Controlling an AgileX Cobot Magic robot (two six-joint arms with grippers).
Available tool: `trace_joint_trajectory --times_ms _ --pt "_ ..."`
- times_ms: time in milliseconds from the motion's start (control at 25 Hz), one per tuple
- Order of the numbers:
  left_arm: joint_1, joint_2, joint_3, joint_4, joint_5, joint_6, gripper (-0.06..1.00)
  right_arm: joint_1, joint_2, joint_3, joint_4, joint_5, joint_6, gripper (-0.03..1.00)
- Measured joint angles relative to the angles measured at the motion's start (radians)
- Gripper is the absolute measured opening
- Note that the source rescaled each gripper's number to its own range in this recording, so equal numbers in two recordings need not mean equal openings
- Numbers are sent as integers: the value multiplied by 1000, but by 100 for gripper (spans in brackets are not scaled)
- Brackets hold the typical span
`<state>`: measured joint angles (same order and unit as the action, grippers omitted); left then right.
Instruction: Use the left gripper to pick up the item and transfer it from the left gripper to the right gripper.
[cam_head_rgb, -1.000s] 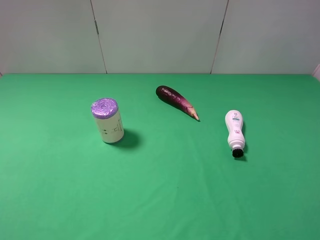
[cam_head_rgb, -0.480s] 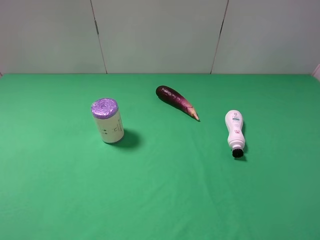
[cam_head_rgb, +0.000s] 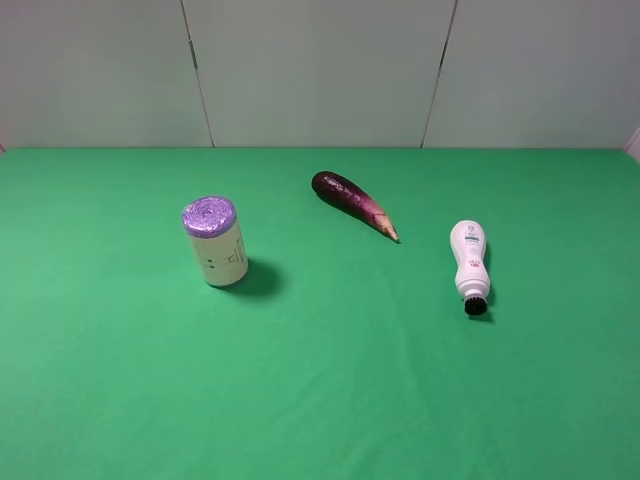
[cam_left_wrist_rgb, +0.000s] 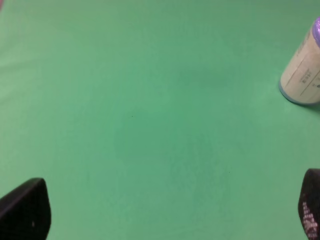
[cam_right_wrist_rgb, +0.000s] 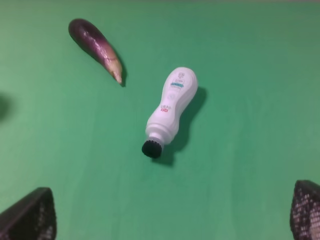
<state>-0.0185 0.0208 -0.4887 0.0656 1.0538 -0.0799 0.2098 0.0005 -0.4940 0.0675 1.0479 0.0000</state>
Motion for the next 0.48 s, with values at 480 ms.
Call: trace_joint_trajectory --times_ms 480 --pt "0 0 0 0 0 0 100 0 -6 5 0 -17 0 100"
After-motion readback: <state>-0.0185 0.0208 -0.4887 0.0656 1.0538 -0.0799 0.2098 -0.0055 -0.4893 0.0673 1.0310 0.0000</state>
